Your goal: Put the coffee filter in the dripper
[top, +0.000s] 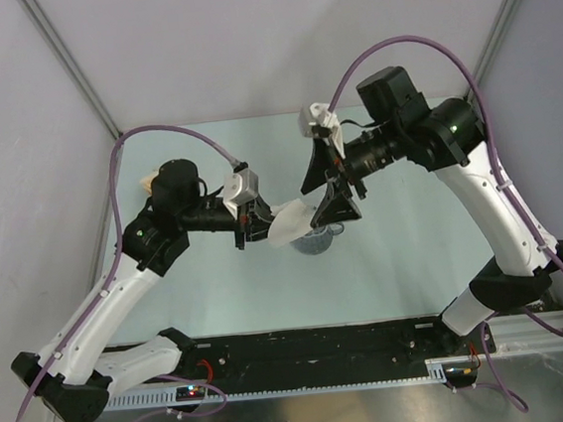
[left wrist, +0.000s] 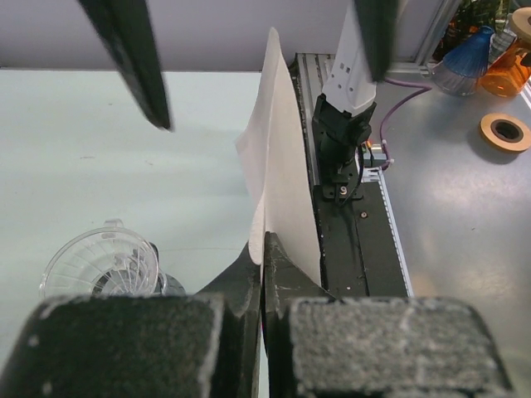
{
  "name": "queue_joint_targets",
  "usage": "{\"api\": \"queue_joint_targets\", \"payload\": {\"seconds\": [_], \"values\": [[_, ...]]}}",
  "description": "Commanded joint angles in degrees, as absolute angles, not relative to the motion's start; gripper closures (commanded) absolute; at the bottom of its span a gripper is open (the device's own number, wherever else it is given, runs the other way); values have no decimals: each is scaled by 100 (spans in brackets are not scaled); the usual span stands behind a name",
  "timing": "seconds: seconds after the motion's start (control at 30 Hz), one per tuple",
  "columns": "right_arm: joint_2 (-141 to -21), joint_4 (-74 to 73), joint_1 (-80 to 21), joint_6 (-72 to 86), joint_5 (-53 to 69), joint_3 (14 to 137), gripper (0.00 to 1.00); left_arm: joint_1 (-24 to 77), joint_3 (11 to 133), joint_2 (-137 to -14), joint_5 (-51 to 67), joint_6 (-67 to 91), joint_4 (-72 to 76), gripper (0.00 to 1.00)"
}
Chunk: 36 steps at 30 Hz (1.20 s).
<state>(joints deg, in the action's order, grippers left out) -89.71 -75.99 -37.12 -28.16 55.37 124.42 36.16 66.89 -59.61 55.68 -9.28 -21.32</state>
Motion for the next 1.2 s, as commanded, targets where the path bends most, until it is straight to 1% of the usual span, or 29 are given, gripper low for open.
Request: {"api": "queue_joint_targets", "payload": {"seconds": [0.0, 0.07, 0.13, 0.17, 0.3, 0.33, 0.37, 0.4, 0.5, 0.57, 0.7, 0.87, 0.93, 1.03, 1.17], "values": [[-9022, -7662, -4132, -3051, 5271, 12581, 20, 3696, 7004, -6083, 5609, -1145, -2129, 100], [-9065, -7661, -4162, -3114, 5238, 12598, 29, 3719, 6980, -6071, 5562, -1191, -2134, 100], [-9062, -7683, -4172, -3259, 5229, 12578, 44, 3727, 6955, -6057, 5499, -1232, -2129, 100], [-9062, -7678, -4173, -3330, 5234, 12569, 52, 3731, 6958, -6057, 5479, -1222, -2137, 100], [-9116, -7600, -4220, -3448, 5190, 12560, 78, 3720, 7066, -6121, 5398, -1038, -2141, 99], [-9133, -7579, -4237, -3477, 5157, 12564, 89, 3719, 7110, -6136, 5366, -972, -2143, 97], [-9145, -7542, -4246, -3497, 5105, 12566, 94, 3710, 7141, -6144, 5285, -837, -2139, 94], [-9152, -7436, -4241, -3497, 5053, 12567, 97, 3692, 7183, -6157, 5209, -713, -2137, 88], [-9099, -6935, -4164, -3211, 4911, 12554, 100, 3393, 7297, -6231, 5040, 86, -2112, 68], [-9031, -6434, -4051, -2912, 4836, 12497, 100, 3050, 7364, -6317, 5044, 703, -2046, 58], [-8677, -5325, -3919, -2492, 4642, 11961, 100, 2502, 7410, -6452, 5060, 1804, -1715, 47], [-8196, -4020, -3991, -2398, 4080, 10974, 100, 2222, 7169, -6441, 4997, 3251, -781, 37], [-8096, -3668, -4034, -2342, 3872, 10744, 100, 2058, 6826, -6431, 5044, 4216, 126, 35], [-7896, -3106, -4067, -2276, 3660, 10339, 100, 1913, 6405, -6446, 5113, 5384, 1030, 34], [-7744, -2612, -4110, -2158, 3510, 10064, 100, 1884, 6102, -6373, 5113, 5806, 1423, 34]]}}
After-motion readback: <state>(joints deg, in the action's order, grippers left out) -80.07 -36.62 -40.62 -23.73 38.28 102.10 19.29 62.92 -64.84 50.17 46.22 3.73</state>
